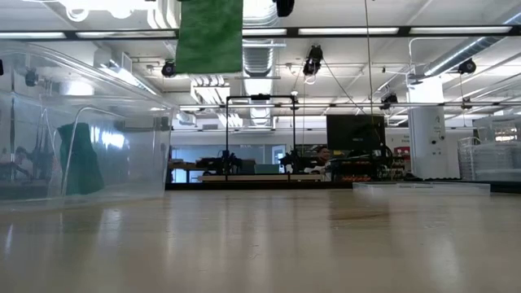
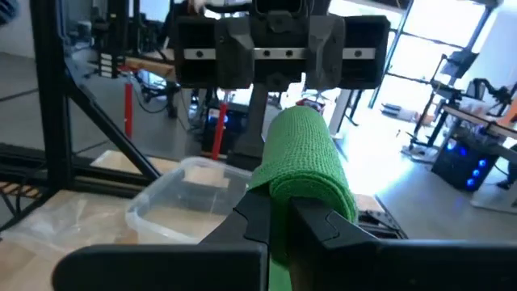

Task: Roll bandage
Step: Roll the dark green bandage

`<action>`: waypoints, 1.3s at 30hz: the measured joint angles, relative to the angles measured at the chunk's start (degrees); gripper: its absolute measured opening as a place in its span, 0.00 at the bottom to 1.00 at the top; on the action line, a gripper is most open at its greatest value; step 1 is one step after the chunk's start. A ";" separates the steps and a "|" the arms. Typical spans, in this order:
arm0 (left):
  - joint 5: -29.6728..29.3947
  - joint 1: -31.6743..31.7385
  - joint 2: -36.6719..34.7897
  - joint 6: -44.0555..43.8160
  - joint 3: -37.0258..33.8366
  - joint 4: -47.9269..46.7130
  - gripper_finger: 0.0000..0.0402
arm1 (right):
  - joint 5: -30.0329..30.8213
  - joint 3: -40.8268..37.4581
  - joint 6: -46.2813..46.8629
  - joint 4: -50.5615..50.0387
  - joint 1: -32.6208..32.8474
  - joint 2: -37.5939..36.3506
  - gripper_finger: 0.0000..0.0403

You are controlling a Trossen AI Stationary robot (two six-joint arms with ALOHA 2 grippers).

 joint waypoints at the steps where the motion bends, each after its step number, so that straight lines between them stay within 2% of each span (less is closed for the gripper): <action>1: -0.07 0.04 0.94 0.01 0.67 -1.23 0.43 | 0.02 -0.05 0.04 -0.24 -0.11 0.04 0.02; 13: -0.23 0.04 10.49 6.62 7.57 -9.50 0.58 | -0.13 0.04 1.43 -2.89 -0.65 0.04 0.02; 21: -4.23 0.04 13.20 7.15 7.69 -10.85 0.58 | -0.04 0.04 1.94 -3.26 -0.65 0.02 0.02; 33: -4.78 0.04 13.74 6.72 7.66 -12.39 0.58 | -0.63 0.04 2.62 -2.77 -0.65 -1.16 0.02; 39: -4.80 0.09 14.13 2.56 7.79 -12.48 0.58 | -0.63 0.09 2.53 -2.60 -0.65 -1.31 0.02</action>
